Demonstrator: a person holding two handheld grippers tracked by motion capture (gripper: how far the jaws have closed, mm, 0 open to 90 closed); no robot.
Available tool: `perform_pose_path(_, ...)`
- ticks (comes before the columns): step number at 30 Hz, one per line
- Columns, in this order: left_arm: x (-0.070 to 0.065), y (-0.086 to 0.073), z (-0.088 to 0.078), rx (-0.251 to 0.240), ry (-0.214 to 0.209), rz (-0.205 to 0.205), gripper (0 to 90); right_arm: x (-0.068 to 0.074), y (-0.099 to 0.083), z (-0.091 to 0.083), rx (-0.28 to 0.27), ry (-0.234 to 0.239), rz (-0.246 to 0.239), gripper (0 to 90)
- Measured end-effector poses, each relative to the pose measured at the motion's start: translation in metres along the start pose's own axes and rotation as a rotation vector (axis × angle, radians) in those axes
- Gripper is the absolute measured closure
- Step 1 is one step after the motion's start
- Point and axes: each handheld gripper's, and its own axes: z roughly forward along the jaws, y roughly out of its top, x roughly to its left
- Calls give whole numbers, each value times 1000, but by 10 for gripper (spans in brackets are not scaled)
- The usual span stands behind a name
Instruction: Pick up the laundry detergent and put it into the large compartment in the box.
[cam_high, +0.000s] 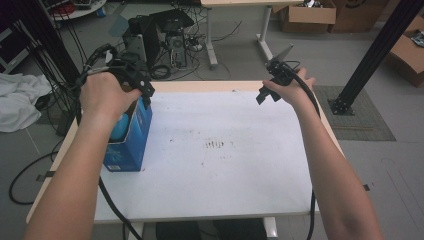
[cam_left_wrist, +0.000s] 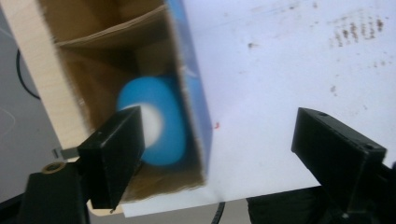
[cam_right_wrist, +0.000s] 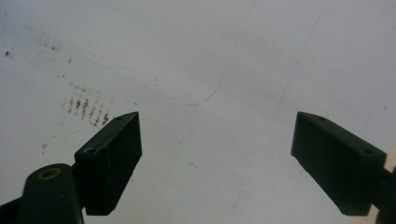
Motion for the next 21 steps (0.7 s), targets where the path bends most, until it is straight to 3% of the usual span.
perform_pose_path(4,-18,5,3,-11,-24,38,155,0,-1,-3,-2,-4,-3,165)
perform_pose_path(8,-37,9,8,-12,-18,77,131,-3,-2,-6,-9,-8,9,165)
perform_pose_path(14,-60,14,16,-31,-29,102,94,-4,-4,-9,-10,-9,4,165)
perform_pose_path(21,-88,20,32,-7,-27,153,67,-5,-5,-11,-12,-6,9,164)
